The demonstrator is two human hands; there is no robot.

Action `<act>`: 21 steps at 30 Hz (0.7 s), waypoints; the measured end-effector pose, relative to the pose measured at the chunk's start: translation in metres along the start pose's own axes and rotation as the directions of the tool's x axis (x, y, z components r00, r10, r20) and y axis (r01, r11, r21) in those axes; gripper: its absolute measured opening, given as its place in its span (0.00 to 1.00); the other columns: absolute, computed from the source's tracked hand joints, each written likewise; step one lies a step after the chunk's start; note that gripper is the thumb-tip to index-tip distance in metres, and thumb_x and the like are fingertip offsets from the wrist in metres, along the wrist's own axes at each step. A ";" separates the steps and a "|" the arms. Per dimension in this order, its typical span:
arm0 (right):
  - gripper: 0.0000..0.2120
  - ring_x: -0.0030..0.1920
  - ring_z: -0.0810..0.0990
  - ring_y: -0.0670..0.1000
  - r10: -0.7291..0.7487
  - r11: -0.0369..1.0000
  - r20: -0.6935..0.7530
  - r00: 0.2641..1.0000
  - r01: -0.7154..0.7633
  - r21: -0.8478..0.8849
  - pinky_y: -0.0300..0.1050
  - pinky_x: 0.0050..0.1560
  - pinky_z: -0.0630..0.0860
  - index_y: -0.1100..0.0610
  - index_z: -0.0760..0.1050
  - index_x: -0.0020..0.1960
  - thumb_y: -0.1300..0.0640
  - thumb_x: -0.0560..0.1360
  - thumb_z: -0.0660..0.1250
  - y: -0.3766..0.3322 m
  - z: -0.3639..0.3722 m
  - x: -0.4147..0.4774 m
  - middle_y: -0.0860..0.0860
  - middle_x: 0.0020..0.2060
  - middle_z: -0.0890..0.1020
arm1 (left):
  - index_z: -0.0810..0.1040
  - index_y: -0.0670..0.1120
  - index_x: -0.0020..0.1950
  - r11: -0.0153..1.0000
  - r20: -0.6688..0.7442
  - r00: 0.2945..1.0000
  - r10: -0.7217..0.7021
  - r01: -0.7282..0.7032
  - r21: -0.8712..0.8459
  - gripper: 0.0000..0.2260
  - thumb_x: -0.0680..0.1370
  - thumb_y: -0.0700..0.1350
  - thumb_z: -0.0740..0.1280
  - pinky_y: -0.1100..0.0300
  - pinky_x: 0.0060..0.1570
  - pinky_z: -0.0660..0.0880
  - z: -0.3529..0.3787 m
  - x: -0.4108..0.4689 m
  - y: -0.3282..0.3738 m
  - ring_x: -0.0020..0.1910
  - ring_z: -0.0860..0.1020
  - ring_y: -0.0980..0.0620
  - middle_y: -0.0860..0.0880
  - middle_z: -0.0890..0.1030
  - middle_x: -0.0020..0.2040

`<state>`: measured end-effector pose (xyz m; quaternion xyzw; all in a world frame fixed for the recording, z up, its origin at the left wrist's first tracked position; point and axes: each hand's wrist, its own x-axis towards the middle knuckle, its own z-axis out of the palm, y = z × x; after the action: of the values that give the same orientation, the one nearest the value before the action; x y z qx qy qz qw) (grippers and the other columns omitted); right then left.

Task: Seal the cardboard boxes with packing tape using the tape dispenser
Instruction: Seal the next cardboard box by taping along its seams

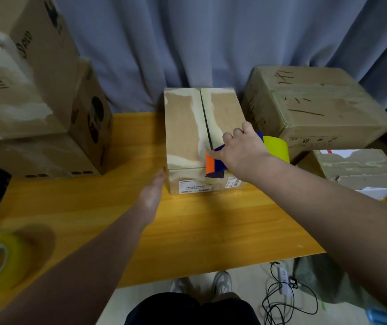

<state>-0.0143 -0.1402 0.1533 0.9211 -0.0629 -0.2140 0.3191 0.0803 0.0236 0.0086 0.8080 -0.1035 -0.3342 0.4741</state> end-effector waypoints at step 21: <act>0.27 0.61 0.72 0.59 -0.055 0.998 0.022 0.998 0.054 0.027 0.56 0.62 0.62 0.42 0.59 0.73 0.52 0.78 0.64 0.011 -0.004 0.010 0.57 0.60 0.72 | 0.46 0.55 0.75 0.110 0.436 0.688 0.580 -0.597 0.795 0.29 0.80 0.52 0.60 0.52 0.72 0.49 -0.027 0.043 0.018 0.75 0.43 0.50 0.51 0.51 0.78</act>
<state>-0.0032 -0.1488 0.1592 0.9241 -0.0443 -0.2324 0.3001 0.1325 0.0118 0.0137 0.8133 -0.5796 -0.0125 0.0499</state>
